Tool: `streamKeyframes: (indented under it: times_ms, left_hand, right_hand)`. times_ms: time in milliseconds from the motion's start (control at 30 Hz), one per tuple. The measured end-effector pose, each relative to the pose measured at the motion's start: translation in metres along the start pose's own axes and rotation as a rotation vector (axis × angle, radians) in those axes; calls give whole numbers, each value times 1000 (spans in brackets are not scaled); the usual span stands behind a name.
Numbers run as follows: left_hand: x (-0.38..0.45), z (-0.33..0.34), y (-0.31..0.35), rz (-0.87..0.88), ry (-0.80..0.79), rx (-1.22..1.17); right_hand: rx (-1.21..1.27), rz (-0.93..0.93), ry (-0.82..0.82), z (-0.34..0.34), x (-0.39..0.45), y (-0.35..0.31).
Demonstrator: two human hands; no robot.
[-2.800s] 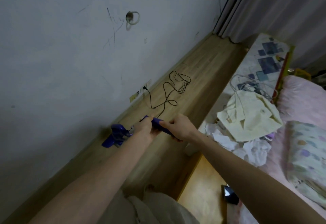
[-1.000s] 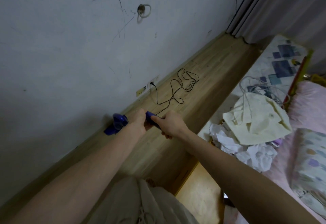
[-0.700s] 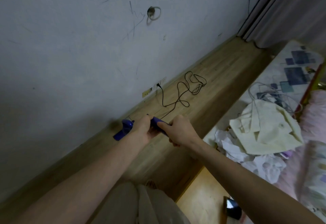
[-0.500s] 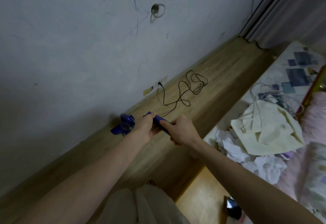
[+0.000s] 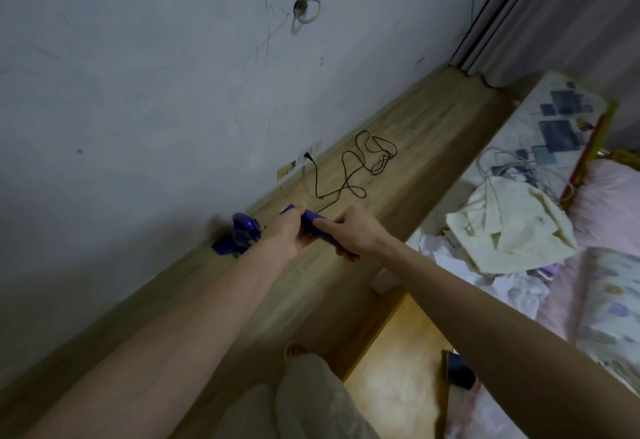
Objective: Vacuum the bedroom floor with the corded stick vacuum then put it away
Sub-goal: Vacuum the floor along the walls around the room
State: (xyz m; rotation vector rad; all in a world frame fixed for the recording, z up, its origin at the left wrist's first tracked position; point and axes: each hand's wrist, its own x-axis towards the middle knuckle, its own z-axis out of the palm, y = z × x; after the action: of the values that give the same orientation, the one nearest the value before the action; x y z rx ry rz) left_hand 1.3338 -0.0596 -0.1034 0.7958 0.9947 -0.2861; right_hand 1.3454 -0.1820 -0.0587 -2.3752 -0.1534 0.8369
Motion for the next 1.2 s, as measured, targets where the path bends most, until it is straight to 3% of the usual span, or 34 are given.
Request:
streamKeyframes:
  times_ms: [467, 767, 1200]
  left_hand:
    - [-16, -9, -28, 13, 57, -1]
    - [-14, 6, -29, 32, 68, -63]
    - [-23, -22, -39, 48, 83, -102]
  right_hand:
    - [106, 4, 3, 26, -23, 28]
    - [33, -9, -96, 9, -6, 34]
    - [76, -43, -161, 28, -22, 28]
